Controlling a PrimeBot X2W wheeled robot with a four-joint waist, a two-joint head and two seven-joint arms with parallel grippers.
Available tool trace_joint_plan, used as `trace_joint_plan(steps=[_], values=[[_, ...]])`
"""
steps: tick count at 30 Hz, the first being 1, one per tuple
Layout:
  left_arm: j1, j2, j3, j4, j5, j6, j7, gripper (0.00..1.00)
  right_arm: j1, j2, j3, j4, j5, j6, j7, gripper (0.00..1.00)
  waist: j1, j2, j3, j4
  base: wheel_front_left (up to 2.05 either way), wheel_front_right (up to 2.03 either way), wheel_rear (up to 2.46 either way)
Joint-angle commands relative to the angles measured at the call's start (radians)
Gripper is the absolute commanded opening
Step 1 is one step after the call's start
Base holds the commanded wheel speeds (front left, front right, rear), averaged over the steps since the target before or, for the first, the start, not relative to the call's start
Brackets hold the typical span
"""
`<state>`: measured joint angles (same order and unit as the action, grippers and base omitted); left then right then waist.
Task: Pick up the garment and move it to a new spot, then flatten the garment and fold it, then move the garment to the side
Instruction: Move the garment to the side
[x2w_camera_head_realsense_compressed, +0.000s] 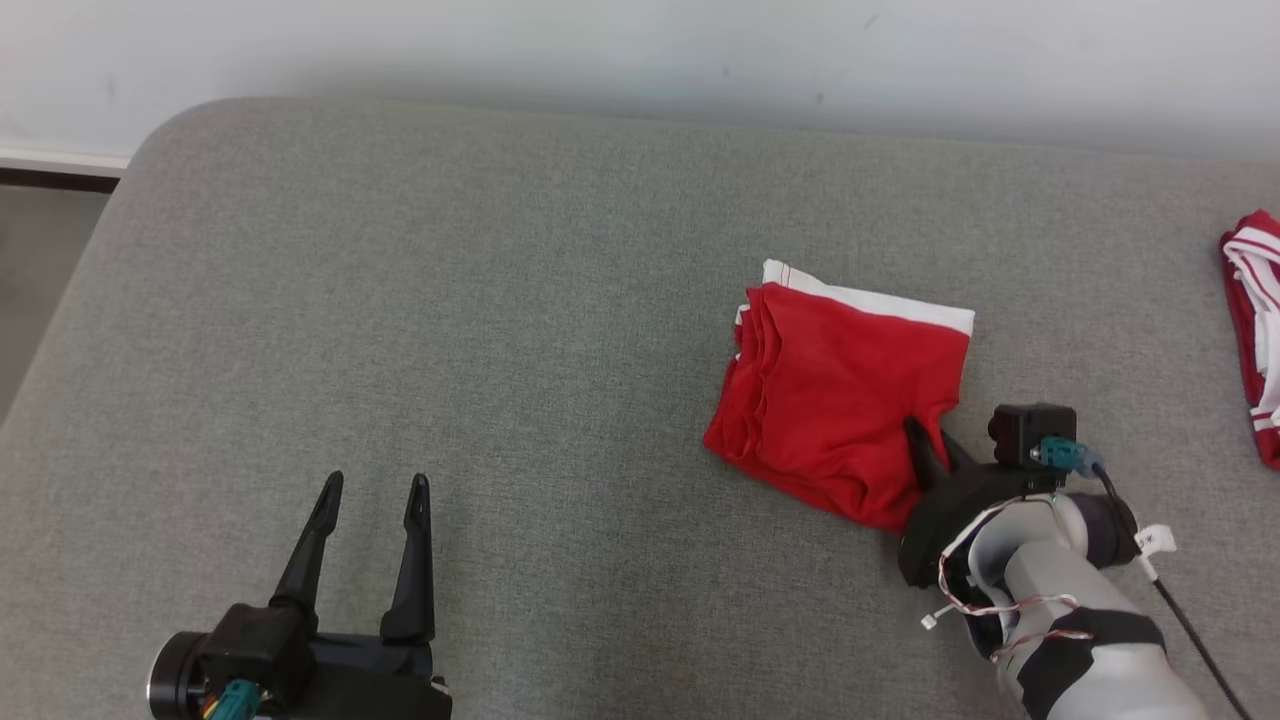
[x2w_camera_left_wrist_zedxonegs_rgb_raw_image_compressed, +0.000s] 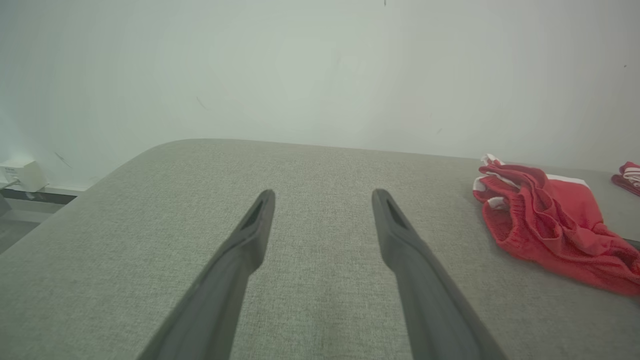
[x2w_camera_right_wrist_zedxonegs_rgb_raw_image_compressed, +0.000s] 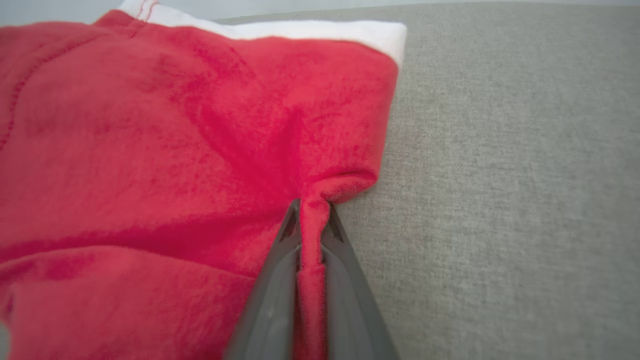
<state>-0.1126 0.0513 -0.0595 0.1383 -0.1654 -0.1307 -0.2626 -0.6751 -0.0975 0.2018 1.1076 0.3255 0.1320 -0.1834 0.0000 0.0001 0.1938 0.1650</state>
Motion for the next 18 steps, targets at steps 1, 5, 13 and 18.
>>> trace_joint_plan(steps=[1,5,13,18], values=[[-0.016,-0.001,0.0,-0.001,-0.004,0.002,-0.003,1.0,-0.013,-0.022,0.024,0.015,0.0,-0.003,0.005,0.0,0.0,-0.0001,0.015,0.001,0.0,0.0,0.0],[-0.025,-0.001,-0.003,0.001,0.0,0.001,-0.003,1.0,-0.062,-0.062,0.092,-0.001,0.008,-0.003,0.01,0.0,0.0,-0.0001,0.042,-0.012,0.0,0.0,0.0],[-0.069,-0.001,-0.015,-0.019,0.006,0.001,-0.003,1.0,-0.167,-0.172,0.269,-0.103,0.045,-0.003,0.051,0.0,0.0,-0.0001,0.129,-0.068,0.0,0.0,0.0],[-0.102,-0.001,-0.014,-0.046,0.013,0.001,-0.003,1.0,-0.234,-0.287,0.396,-0.217,0.101,-0.003,0.086,0.0,0.0,-0.0001,0.196,-0.121,0.0,0.0,0.0]])
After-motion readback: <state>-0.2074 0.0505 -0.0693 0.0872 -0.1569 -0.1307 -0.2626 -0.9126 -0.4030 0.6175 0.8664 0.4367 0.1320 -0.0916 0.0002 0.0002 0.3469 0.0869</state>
